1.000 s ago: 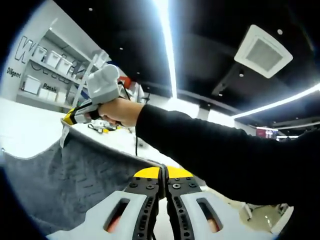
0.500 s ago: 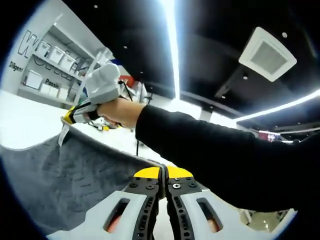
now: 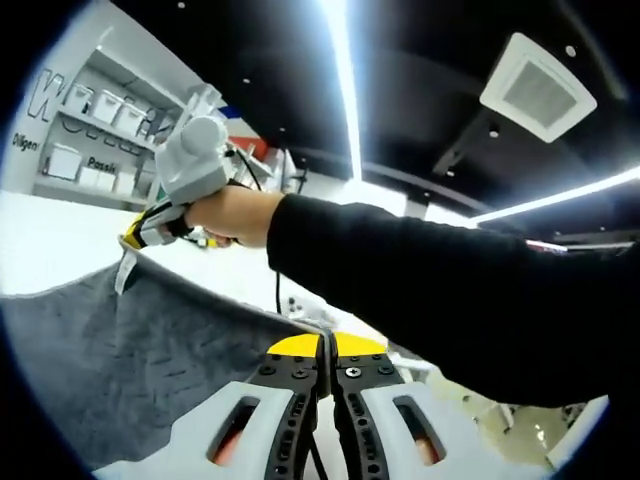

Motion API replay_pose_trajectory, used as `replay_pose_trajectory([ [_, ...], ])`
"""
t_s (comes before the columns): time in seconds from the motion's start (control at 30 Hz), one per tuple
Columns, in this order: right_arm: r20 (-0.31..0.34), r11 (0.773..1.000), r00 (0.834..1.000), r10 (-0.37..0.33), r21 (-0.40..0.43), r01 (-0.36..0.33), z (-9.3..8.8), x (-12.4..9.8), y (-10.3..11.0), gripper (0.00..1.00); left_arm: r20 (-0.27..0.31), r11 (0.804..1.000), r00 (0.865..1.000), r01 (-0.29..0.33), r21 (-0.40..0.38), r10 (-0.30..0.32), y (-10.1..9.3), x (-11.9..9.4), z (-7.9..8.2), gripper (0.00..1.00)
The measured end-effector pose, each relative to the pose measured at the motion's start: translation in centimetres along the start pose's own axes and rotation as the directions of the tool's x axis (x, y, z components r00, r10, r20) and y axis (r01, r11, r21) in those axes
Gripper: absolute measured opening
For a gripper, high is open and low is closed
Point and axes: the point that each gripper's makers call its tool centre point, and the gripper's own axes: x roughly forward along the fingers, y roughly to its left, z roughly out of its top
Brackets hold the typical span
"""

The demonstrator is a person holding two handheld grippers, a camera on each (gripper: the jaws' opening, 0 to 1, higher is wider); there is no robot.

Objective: Open the folded towel by lifting each exposed corner and separating the folded layers until the towel lies flat within the target outline without major curled edges

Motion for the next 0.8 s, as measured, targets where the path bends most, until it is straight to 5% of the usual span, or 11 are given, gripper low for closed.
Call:
replay_pose_trajectory([
  [0.8,-0.073,0.998,0.996,-0.042,-0.047,0.039,-5.0,2.8,0.5,0.02,-0.128,0.999,0.992,-0.006,0.046,0.012,1.3,1.6,-4.3,0.0],
])
